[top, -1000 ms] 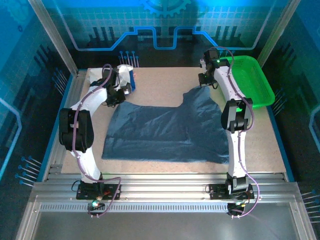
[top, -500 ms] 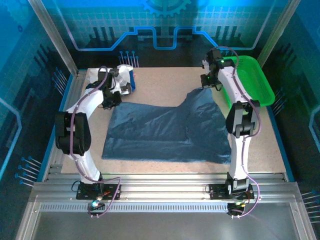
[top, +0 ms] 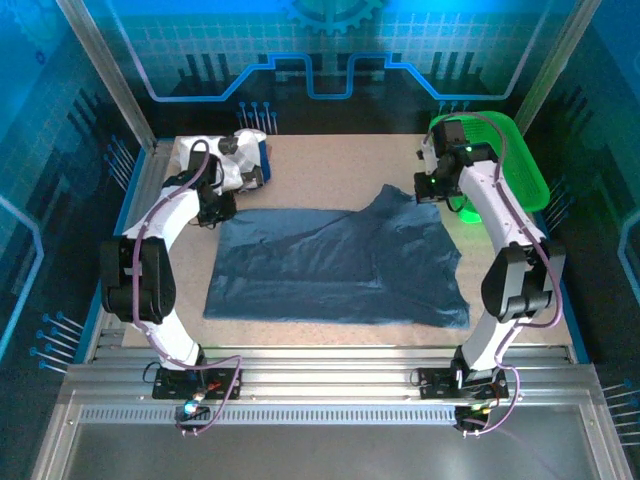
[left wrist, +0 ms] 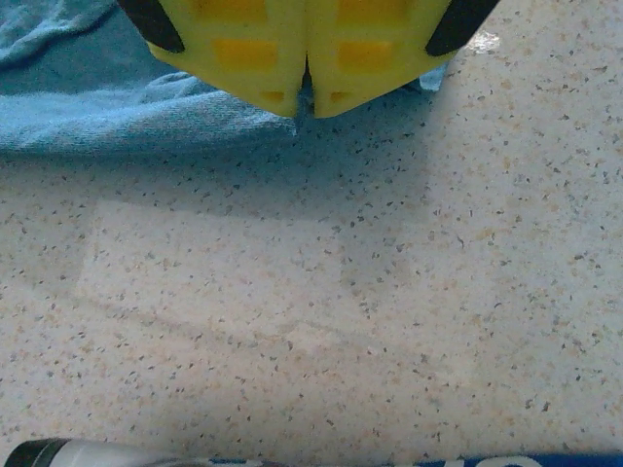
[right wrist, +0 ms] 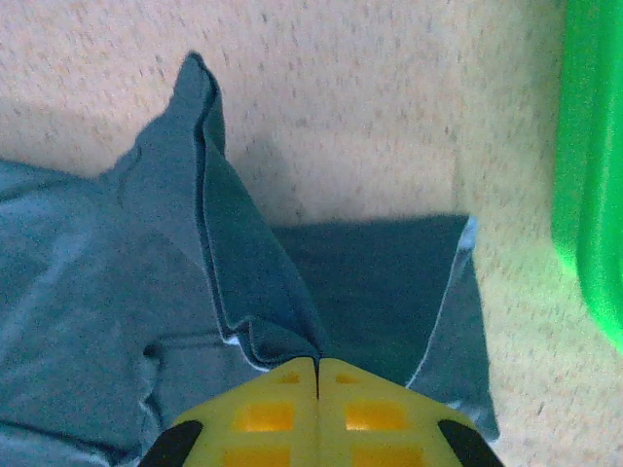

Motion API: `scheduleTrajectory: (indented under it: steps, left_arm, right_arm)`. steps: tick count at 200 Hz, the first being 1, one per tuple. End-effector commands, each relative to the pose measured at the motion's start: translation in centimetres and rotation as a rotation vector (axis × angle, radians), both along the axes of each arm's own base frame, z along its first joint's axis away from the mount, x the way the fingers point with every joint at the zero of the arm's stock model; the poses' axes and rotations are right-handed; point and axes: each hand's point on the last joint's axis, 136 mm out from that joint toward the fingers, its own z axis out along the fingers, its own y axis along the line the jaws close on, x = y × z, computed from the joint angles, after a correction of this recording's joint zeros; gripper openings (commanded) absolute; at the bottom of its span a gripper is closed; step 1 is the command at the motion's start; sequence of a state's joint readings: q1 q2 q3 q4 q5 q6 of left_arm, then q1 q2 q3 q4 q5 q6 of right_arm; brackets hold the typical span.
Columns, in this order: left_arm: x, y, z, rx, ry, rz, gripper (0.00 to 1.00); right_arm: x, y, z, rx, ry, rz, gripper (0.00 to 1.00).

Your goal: Fold and stack the t-shirts

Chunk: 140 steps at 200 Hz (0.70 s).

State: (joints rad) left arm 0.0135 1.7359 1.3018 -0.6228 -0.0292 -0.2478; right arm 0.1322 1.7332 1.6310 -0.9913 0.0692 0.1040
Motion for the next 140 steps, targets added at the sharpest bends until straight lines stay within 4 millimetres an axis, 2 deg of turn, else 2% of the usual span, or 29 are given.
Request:
scheduleTrajectory:
  steps: [1,41,71,112,140]
  left_arm:
    - [-0.6,0.9,1.0,0.026,-0.027,-0.021,0.02]
    - [-1.3,1.6,0.7,0.041,-0.018,-0.026,0.02]
    - [-1.9,1.5,0.6,0.041,-0.022,-0.041,0.02]
    - [-3.5,1.5,0.2,0.039,-0.008,-0.031,0.02]
    - [-5.3,1.8,-0.8,0.056,0.028,-0.012,0.02]
  right_arm:
    - [-2.8,0.2,0.0,0.040,0.028,-0.047,0.00]
    - [-7.1,-1.0,-1.3,0.033,0.096,-0.123,0.00]
    - [-9.7,-2.2,-1.4,0.044,0.118,-0.187,0.00]
    - [-12.8,-2.9,-2.4,0.093,0.167,-0.286,0.00]
    - [-14.3,-3.8,-3.4,0.113,0.196,-0.367,0.00]
